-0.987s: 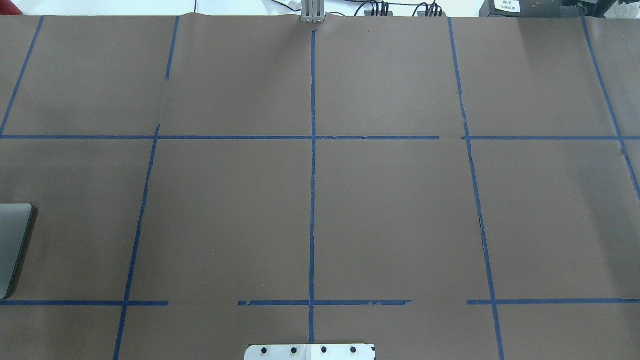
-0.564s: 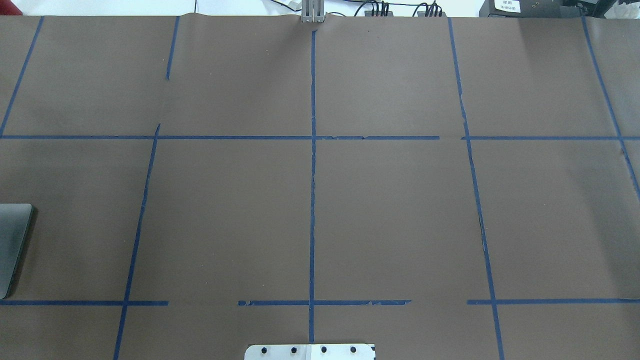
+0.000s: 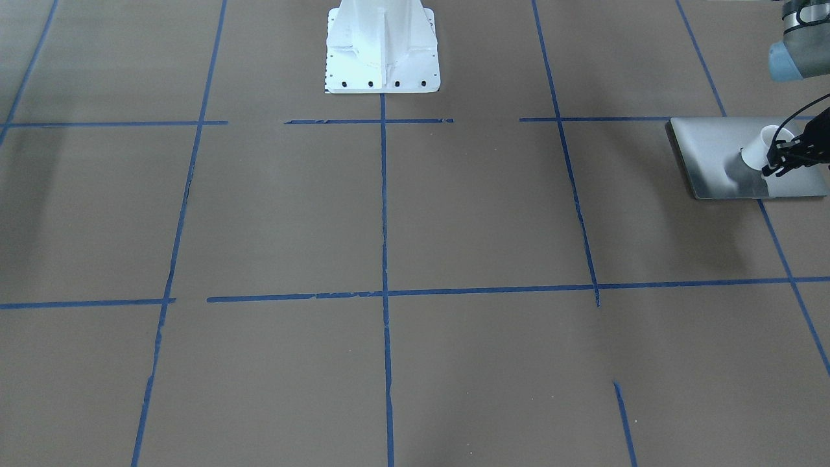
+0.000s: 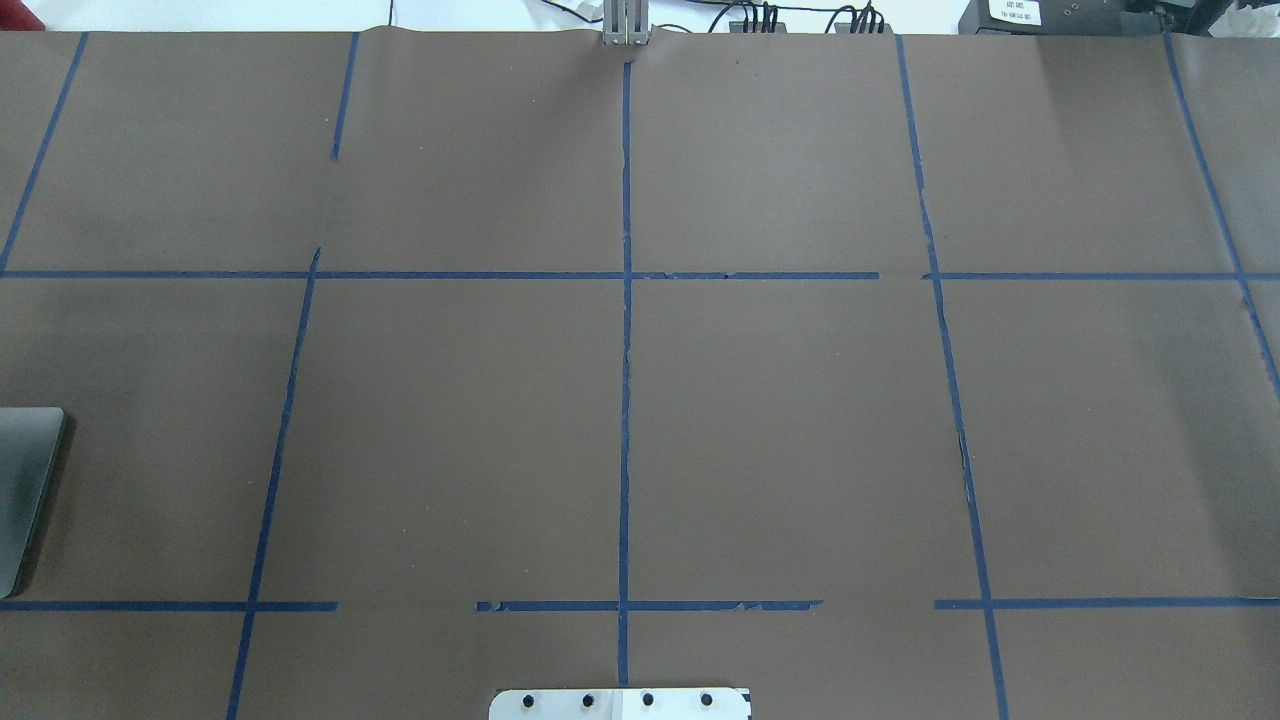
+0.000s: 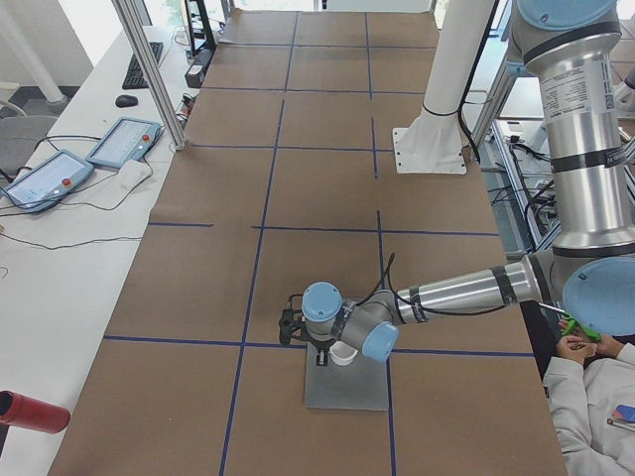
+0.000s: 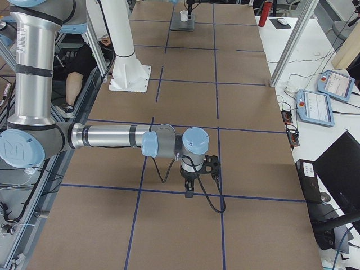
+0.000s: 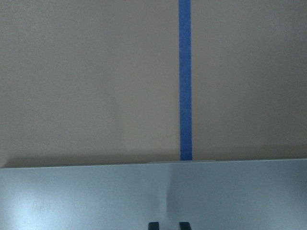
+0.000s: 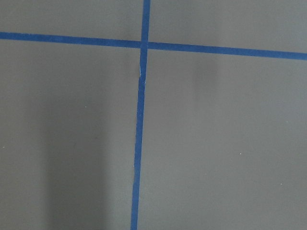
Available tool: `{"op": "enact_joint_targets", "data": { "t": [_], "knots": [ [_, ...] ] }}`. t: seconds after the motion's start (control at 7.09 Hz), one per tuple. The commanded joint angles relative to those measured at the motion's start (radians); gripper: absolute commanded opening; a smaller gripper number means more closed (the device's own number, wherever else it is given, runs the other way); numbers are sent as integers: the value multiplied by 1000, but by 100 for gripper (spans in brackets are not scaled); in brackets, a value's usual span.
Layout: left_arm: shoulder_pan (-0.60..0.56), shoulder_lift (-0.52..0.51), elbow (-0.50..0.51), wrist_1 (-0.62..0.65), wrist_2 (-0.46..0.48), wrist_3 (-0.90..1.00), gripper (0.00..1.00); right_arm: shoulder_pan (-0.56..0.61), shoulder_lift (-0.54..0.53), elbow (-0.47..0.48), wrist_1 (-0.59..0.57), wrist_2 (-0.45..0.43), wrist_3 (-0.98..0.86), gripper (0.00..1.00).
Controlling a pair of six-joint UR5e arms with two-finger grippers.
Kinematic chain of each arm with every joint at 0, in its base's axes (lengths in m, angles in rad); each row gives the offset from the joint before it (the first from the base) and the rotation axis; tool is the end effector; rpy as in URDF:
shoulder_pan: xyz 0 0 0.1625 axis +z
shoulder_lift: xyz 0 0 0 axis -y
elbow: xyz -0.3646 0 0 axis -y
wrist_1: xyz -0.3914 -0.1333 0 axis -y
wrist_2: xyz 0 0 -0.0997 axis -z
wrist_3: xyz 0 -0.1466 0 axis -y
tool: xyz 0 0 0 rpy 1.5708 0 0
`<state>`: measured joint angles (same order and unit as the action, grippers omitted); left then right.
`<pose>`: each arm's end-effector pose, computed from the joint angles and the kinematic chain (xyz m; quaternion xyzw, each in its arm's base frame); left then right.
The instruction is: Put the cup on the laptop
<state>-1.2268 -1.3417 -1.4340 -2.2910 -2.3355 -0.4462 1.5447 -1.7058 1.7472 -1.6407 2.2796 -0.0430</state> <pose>0.1093 -0.3994 0.7222 0.0096 0.4019 0.0190 0.9154 0.0264 -0.4393 0.6217 -0.0104 -0.3471 -0.0274 0.9374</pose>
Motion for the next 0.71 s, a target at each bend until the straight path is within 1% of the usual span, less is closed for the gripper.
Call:
{"op": "enact_joint_targets", "data": {
  "t": [0.0,0.14,0.28,0.42,0.56],
  "knots": [
    [-2,-11,-20,5,-8,9,100,0,0,0,-1,1,0,100],
    [-5,-14,-52,16,-19,12,100,0,0,0,-1,1,0,100],
    [-25,-14,-75,18,-34,62,100,0,0,0,-1,1,0,100],
    [-71,-14,-83,47,-41,137,100,0,0,0,-1,1,0,100],
    [-150,-14,-115,143,-41,237,100,0,0,0,-1,1,0,100]
  ]
}}
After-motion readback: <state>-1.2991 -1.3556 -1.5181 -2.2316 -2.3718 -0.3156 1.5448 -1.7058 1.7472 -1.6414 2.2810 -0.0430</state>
